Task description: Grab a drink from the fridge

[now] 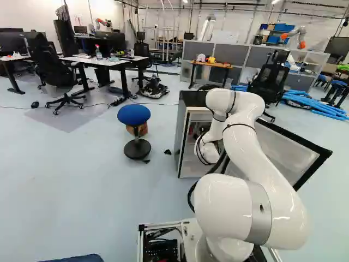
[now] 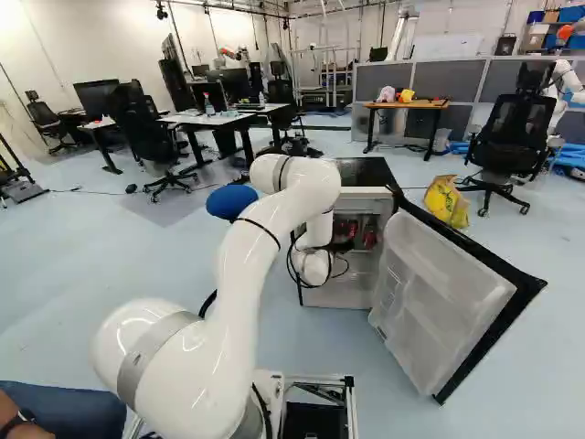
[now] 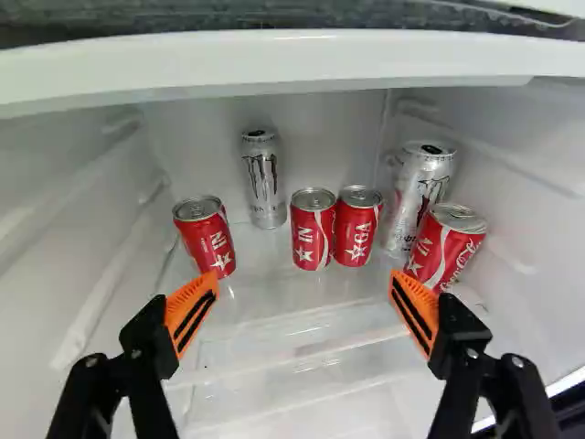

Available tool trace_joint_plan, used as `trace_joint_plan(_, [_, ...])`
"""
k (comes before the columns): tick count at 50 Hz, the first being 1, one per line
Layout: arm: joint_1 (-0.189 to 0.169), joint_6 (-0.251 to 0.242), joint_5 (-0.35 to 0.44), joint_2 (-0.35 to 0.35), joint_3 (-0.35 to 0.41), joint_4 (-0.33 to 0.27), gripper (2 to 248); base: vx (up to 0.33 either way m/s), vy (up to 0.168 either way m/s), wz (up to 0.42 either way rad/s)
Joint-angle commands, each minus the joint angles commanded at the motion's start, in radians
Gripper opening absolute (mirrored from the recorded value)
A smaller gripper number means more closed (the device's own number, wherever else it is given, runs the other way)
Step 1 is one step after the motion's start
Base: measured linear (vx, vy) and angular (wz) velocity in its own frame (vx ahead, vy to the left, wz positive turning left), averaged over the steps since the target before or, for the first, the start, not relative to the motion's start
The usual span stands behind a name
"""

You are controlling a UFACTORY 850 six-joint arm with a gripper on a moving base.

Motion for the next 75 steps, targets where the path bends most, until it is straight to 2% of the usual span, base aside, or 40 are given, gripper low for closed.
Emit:
trace_joint_plan(25, [-0.01,0.0,-0.009,-0.052,-0.097,-0.009,247,0.0,0.0,0.0])
trace_joint_plan(45, [-0.01,0.0,-0.029,-0.053,-0.099,-0.026,243,0.0,0.0,0.0])
trace_joint_plan(46, [-0.01,0.0,-0.029,-0.053,-0.099,-0.026,229,0.0,0.0,0.0])
trace_joint_plan(50, [-0.01,0.0,-0.029,-0.053,-0.099,-0.026,229,0.0,0.0,0.0])
trace_joint_plan(51, [-0.01,0.0,-0.029,-0.053,-0.099,-0.026,217,0.0,0.0,0.0])
trace_joint_plan(55, [-0.01,0.0,-0.029,-0.053,-0.099,-0.026,217,0.0,0.0,0.0])
trace_joint_plan(56, [-0.01,0.0,-0.029,-0.053,-0.099,-0.026,205,0.0,0.0,0.0])
trace_joint_plan(61, [-0.01,0.0,-0.029,-0.053,-0.099,-0.026,205,0.0,0.0,0.0])
trace_joint_plan(62, [-0.01,0.0,-0.029,-0.053,-0.099,-0.026,193,0.0,0.0,0.0])
trace_joint_plan(66, [-0.01,0.0,-0.029,-0.053,-0.099,-0.026,193,0.0,0.0,0.0])
trace_joint_plan(67, [-0.01,0.0,-0.029,-0.053,-0.099,-0.026,181,0.0,0.0,0.0])
trace_joint_plan(75, [-0.01,0.0,-0.029,-0.053,-0.099,-0.026,177,0.0,0.0,0.0])
